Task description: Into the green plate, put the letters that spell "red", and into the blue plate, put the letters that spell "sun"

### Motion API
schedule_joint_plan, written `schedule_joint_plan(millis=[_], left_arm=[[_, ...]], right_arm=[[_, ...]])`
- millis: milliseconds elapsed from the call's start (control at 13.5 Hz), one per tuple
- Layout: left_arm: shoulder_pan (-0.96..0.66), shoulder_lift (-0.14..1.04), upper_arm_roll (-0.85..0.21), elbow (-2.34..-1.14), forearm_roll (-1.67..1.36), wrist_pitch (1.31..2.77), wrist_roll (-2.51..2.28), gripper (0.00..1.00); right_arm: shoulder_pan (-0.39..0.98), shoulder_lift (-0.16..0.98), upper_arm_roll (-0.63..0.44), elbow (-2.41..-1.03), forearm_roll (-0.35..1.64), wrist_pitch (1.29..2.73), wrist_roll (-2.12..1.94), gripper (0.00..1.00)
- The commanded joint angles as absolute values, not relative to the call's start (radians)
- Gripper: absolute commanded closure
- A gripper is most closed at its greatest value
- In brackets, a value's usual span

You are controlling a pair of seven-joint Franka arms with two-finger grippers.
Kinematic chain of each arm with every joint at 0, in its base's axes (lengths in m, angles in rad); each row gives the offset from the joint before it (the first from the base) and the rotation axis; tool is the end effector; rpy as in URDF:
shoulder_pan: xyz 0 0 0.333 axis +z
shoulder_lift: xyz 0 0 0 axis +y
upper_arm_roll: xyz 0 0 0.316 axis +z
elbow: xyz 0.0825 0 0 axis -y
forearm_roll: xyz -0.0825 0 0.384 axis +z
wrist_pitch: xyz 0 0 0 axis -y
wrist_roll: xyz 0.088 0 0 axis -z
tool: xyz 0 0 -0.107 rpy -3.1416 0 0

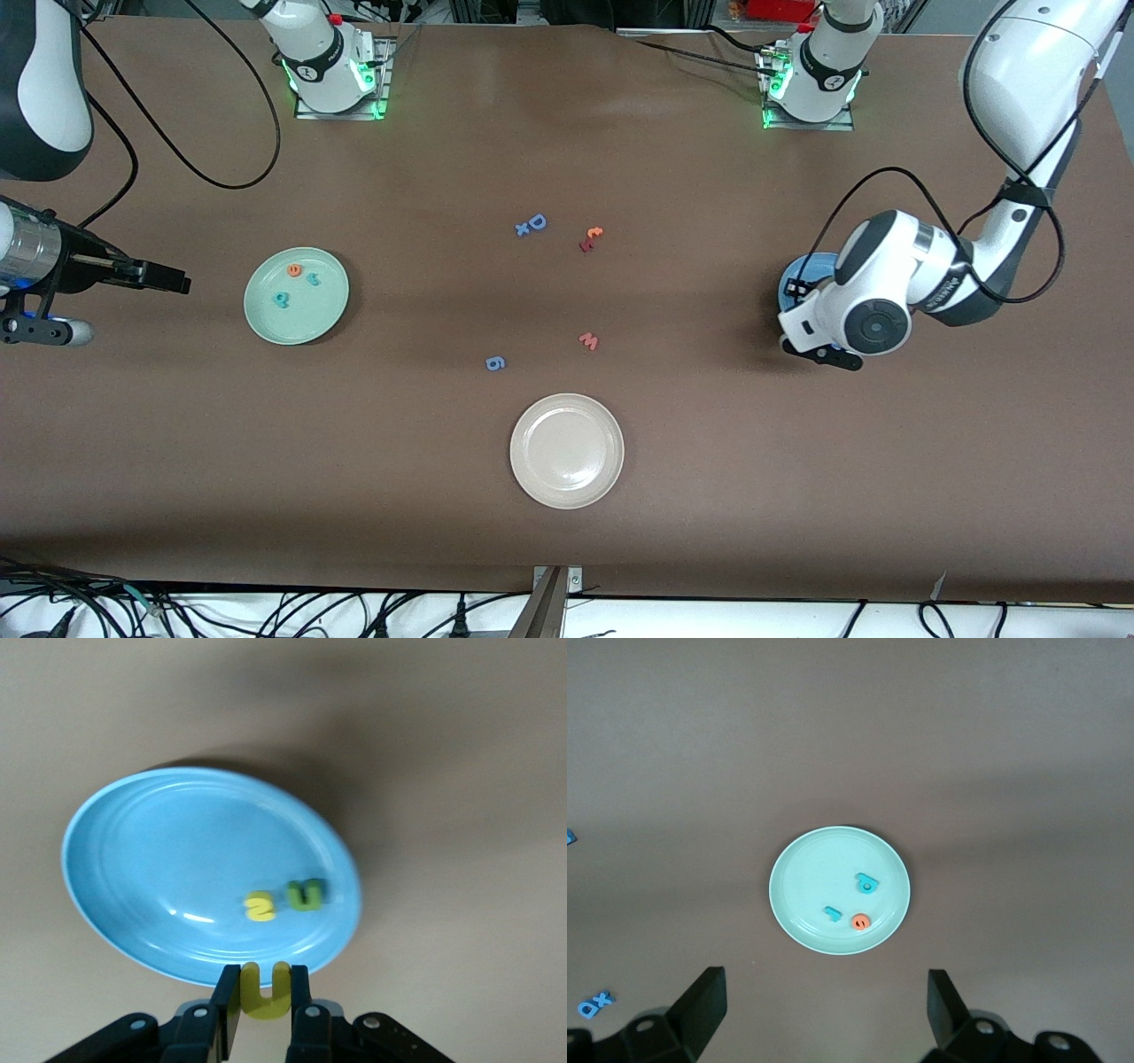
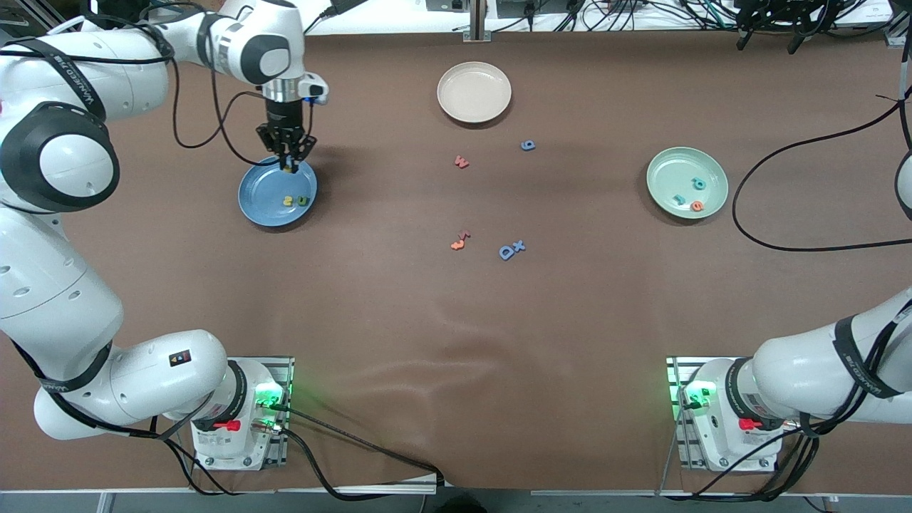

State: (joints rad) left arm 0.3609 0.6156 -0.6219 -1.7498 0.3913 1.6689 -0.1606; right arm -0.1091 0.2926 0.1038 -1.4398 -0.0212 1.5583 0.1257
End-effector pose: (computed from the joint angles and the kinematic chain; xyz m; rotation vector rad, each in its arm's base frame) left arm 0.5851 -0.0926 0.2413 -2.8827 0.3871 0.8092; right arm 0.6302 -0.0137 0.5116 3.1218 -0.2051 -0.2709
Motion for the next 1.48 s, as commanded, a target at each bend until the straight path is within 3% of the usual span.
schedule_joint_plan(millis=[0,74,148,222,1035,1109,1405], left_arm=[[0.367,0.661,-0.568,-1.741,0.425,1.655,-0.097,0.83],[0.367,0.663,-0.551,-1.741,0.434,1.655,-0.092,0.81],[0.367,0.663,-0.54,-1.741,0.434,1.655,-0.092,0.55],[0.368,0.661,-0.538,-1.74,0.434,1.655,-0.094,0.01],[0.376,0.621,-0.54,-1.652,0.419,1.622,-0.112,0.0],[0.353,0.585,-0.511,-1.652,0.41,1.621,-0.109,0.0],[0.073,0.375,-0.117,-1.687,0.117,1.623,-0.078,0.0]], right_arm=[[-0.123,0.287,0.117,-1.439,-0.026,1.56,0.117,0.0],[-0.123,0.287,0.118,-1.439,-0.025,1.562,0.117,0.0],[-0.123,0.287,0.118,-1.439,-0.025,1.563,0.117,0.0],[-0.123,0.287,0.118,-1.439,-0.025,1.562,0.117,0.0],[-0.123,0.287,0.118,-1.433,-0.023,1.58,0.118,0.0],[-0.123,0.287,0.118,-1.433,-0.021,1.589,0.121,0.0],[-0.123,0.287,0.118,-1.433,-0.021,1.6,0.132,0.0]])
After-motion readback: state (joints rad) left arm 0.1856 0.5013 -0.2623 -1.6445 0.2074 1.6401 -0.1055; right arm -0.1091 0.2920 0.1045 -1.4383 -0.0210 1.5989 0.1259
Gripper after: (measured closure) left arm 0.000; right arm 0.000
